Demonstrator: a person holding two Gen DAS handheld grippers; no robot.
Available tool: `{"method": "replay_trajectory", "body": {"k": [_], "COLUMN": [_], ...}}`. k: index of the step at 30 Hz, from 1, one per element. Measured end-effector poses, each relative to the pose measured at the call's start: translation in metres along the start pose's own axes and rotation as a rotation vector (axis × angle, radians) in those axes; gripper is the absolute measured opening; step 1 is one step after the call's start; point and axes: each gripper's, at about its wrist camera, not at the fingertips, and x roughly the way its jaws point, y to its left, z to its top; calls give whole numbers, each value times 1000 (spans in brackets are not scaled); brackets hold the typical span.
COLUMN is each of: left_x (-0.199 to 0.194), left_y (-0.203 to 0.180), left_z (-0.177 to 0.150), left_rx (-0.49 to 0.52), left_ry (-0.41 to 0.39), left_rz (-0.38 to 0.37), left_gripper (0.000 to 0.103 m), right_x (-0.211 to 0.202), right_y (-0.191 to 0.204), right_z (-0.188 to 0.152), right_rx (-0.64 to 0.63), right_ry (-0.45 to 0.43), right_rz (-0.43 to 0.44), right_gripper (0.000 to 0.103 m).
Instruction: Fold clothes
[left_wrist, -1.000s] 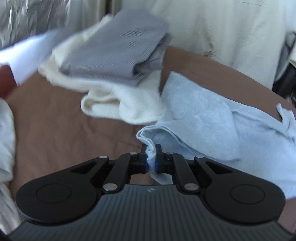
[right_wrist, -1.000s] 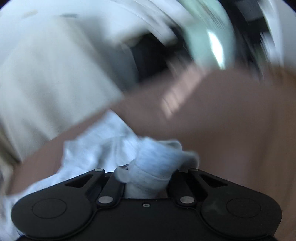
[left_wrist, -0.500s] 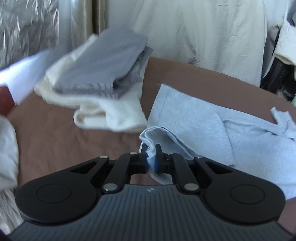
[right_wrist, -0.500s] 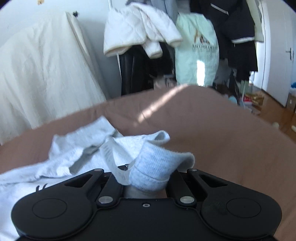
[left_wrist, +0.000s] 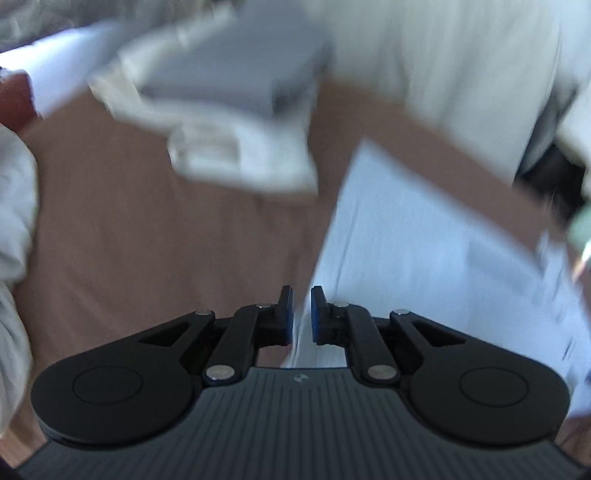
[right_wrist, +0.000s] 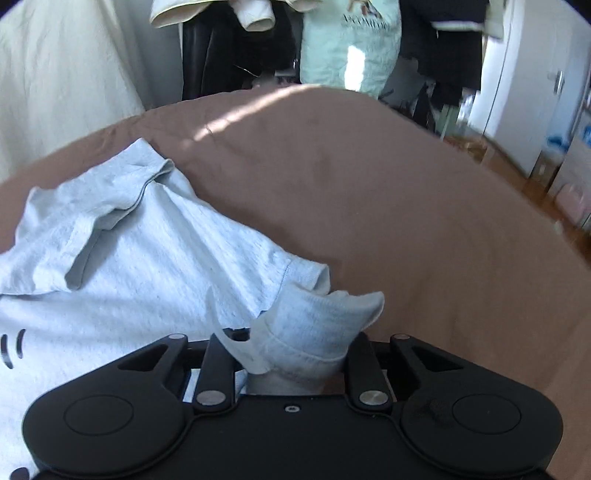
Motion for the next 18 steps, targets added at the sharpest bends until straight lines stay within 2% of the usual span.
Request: {"method": "replay_trajectory", "body": {"k": [1, 3, 5, 8, 10, 12, 18], "left_x": [-5, -2, 8, 21, 27, 32, 47], "left_y": [0, -3, -5, -13, -22, -32, -62], "left_z": [3, 4, 0, -5, -7, -9, -12], "left_rx": [17, 53, 55, 76, 121, 170, 298], "left_ry": [-37, -39, 36, 126, 148, 159, 192], "left_rz": [13, 45, 5, -56, -56, -51, -43], "left_gripper": [21, 23, 23, 23, 23, 26, 26], "right_x": [-5, -16, -34, -54, -63, -67, -67], "right_y": [2, 4, -3, -17, -22, -18, 39], "right_z": [3, 8, 11, 18, 21, 20, 13], "right_rx": [-6, -13, 0, 78, 143, 176, 9], "right_ry": [-8, -35, -89, -143, -175, -179, -133], "right_rz": [-27, -84, -106, -62, -23, 51, 239], "right_gripper": [34, 67, 68, 68, 68, 68, 68]}}
